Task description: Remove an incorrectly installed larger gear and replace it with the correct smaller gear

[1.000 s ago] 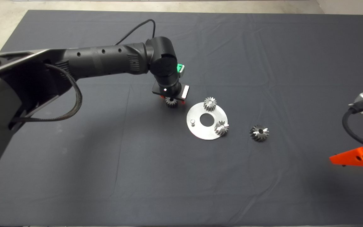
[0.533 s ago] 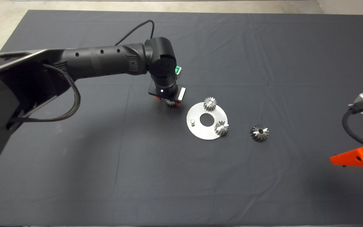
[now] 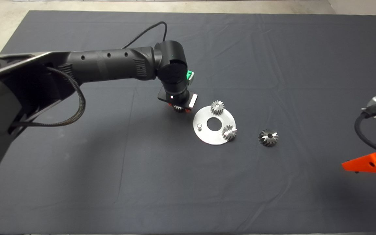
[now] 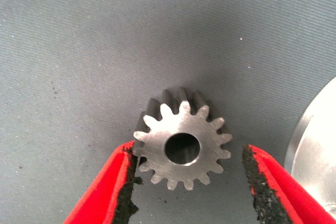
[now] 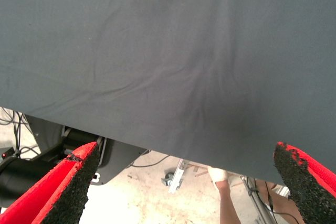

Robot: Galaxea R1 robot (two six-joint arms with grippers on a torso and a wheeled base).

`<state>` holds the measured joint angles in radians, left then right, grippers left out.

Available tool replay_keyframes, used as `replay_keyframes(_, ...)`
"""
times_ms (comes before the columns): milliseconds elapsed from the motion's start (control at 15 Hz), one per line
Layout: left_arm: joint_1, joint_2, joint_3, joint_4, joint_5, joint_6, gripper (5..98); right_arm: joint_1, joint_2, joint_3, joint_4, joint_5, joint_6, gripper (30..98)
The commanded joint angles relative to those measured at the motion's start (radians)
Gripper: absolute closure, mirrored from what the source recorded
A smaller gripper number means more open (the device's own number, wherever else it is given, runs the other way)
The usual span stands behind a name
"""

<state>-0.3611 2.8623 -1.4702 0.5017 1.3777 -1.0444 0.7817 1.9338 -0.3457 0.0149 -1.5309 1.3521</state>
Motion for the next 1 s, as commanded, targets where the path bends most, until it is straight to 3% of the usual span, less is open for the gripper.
replay_keyframes(0, -0.022, -0.007, 0.009, 0.008, 0.003, 0.017, 56.1, 0.018, 0.001, 0.004, 0.031, -0.022, 0.007, 40.8)
replay_keyframes(267, -0.022, -0.007, 0.005, 0.008, 0.000, 0.017, 63.5, 0.018, 0.001, 0.005, 0.031, -0.022, 0.007, 40.8)
replay_keyframes(933, -0.023, -0.011, -0.009, 0.006, 0.000, 0.016, 66.6, 0.018, 0.000, 0.005, 0.033, -0.022, 0.007, 40.8)
